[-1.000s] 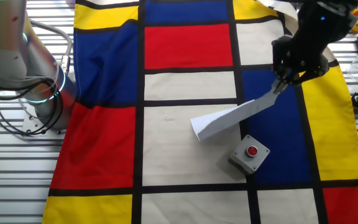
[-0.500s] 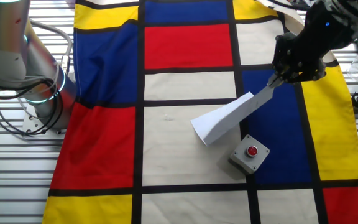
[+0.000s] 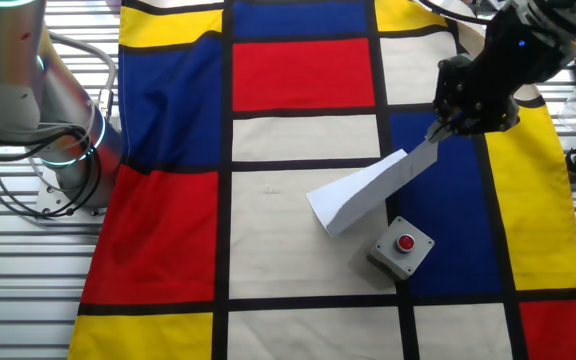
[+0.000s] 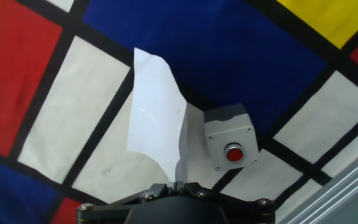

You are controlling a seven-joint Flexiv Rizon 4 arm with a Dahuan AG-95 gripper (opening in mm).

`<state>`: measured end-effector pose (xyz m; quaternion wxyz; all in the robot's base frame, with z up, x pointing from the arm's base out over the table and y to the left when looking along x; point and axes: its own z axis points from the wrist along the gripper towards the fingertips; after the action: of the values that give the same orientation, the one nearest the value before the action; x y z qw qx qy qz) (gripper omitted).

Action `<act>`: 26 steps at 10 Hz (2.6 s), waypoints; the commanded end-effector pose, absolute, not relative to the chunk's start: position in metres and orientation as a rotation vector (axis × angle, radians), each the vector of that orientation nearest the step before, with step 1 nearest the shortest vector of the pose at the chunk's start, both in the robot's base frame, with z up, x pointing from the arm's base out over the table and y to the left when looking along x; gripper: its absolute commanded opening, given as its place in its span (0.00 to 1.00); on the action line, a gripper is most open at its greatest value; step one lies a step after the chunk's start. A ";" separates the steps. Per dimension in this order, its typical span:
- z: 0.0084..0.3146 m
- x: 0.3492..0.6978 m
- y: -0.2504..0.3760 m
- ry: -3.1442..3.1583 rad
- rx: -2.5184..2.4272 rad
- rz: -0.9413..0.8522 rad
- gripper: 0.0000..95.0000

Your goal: Flip over and spread out the paper that is laid flat on the table

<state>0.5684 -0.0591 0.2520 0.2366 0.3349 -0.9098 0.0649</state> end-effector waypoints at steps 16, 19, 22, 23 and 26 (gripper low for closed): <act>0.280 0.547 -0.053 -2.332 0.972 0.340 0.00; 0.278 0.554 -0.048 -2.357 0.892 0.263 0.00; 0.277 0.553 -0.049 -2.356 0.891 0.259 0.00; 0.276 0.552 -0.050 -2.356 0.894 0.259 0.00; 0.274 0.549 -0.052 -2.354 0.902 0.255 0.00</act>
<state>0.5437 -0.0545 0.2716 0.2945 0.3403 -0.8875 0.0994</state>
